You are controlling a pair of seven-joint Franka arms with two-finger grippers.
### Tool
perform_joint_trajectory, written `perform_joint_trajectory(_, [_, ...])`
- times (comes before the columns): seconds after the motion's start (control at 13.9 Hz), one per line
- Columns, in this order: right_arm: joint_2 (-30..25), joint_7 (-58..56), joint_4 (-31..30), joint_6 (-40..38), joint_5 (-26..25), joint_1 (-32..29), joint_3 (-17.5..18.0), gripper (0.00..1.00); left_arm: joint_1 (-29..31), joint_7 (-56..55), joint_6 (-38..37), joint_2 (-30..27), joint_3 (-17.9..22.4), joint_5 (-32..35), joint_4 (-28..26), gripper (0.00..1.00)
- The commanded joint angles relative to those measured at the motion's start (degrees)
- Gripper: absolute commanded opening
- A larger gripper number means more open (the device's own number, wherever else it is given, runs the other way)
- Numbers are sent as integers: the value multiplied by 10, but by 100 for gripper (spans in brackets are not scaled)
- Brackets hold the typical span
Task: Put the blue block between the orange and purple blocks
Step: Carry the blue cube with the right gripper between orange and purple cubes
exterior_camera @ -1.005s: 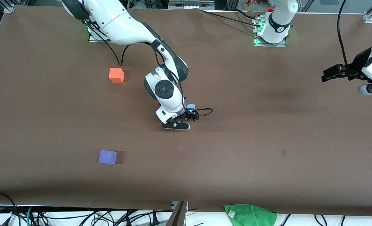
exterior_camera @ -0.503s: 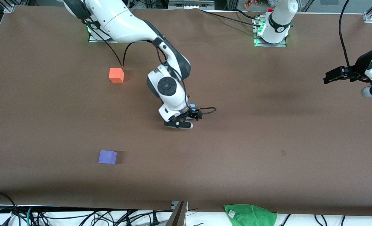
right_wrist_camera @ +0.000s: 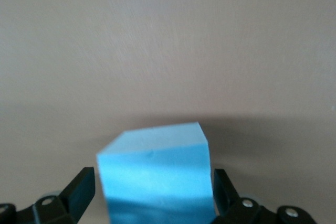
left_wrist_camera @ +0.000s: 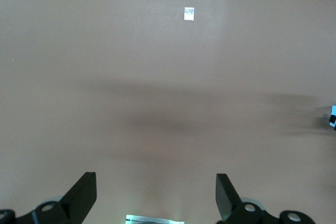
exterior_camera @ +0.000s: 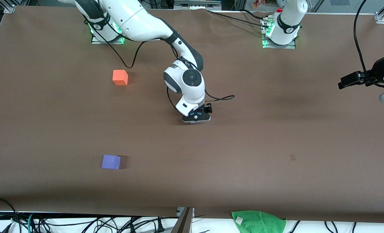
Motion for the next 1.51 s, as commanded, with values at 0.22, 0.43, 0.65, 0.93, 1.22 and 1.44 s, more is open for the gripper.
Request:
perform_joint_trajectory(0.22, [-59, -23, -9, -83, -1, -50, -15, 4, 4, 12, -4, 14, -3, -8, 21, 100])
perform_joint_trajectory(0.43, [-102, -191, -13, -128, 82, -120, -17, 0, 4, 14, -4, 16, -3, -9, 21, 100])
perform_joint_trajectory(0.65, [-166, -329, -53, -234, 95, -194, -19, 0, 4, 14, -3, 17, -3, -8, 27, 100])
perform_joint_trajectory(0.93, [-295, -426, -298, -109, 96, -272, -21, 0, 4, 13, -3, 18, -3, -9, 28, 100])
perform_joint_trajectory(1.22, [-304, -441, -454, 81, 95, -284, -38, 0, 4, 14, -3, 19, -3, -10, 28, 100])
perform_joint_trajectory(1.44, [-296, -444, -470, 109, 96, -285, -43, 0, 5, 14, -3, 19, -3, -10, 28, 100])
